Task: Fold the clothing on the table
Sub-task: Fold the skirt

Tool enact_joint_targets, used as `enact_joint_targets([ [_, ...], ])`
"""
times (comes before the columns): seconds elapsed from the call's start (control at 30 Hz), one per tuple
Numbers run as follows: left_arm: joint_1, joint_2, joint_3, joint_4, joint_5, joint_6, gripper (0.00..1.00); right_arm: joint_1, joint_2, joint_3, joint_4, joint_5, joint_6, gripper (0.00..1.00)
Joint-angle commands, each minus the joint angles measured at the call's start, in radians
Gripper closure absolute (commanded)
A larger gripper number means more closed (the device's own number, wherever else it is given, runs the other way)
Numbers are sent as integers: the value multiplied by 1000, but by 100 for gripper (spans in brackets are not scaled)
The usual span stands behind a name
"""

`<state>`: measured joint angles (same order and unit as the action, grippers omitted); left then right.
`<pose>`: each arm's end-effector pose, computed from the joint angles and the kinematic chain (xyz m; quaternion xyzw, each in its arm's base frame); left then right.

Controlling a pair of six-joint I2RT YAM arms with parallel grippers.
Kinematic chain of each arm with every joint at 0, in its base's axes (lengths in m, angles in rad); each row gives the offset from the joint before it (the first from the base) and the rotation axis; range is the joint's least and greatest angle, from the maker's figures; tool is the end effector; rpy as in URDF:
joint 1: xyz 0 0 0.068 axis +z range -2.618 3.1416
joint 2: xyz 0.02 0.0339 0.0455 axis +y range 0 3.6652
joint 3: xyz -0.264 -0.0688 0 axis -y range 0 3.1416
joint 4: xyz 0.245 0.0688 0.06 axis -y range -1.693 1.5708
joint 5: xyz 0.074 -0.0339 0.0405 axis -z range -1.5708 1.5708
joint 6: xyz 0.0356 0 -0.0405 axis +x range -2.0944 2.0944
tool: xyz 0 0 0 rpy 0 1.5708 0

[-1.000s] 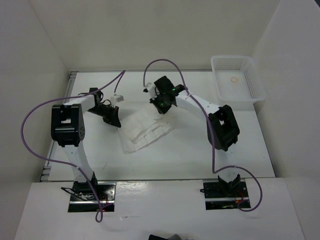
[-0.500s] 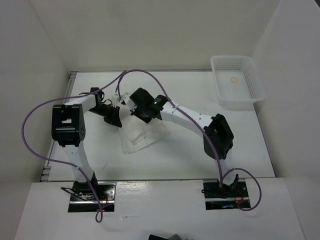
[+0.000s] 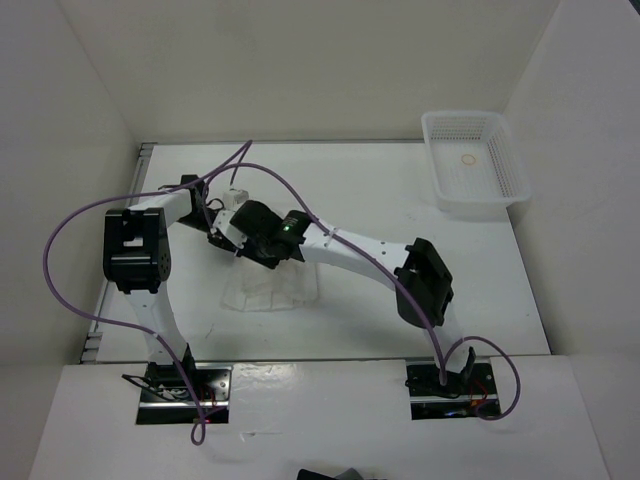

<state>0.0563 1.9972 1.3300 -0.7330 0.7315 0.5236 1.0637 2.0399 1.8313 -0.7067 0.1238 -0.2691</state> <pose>0.3766 -0.0026 0.1504 0.2451 0.8981 -0.3187 0.1781 0.2263 0.3983 0.2703 -0.5685 0.7551 0.0703 0.3189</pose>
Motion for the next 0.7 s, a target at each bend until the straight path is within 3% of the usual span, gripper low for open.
enact_joint_targets([
  [0.0,-6,-14,24,-8,52,4,100,18,28,77,0,-15,24,100],
  [0.57,-6,-14,6,-26,89,23,100,77,227,331,-46,-174,76,99],
  [0.6,-6,-14,6,-26,89,23,100,78,238,368,-65,-190,86,95],
  [0.63,-6,-14,6,-26,89,23,100,78,249,387,-74,-208,87,84],
  [0.67,-6,-14,6,-26,89,23,100,78,270,405,-85,-249,87,52],
])
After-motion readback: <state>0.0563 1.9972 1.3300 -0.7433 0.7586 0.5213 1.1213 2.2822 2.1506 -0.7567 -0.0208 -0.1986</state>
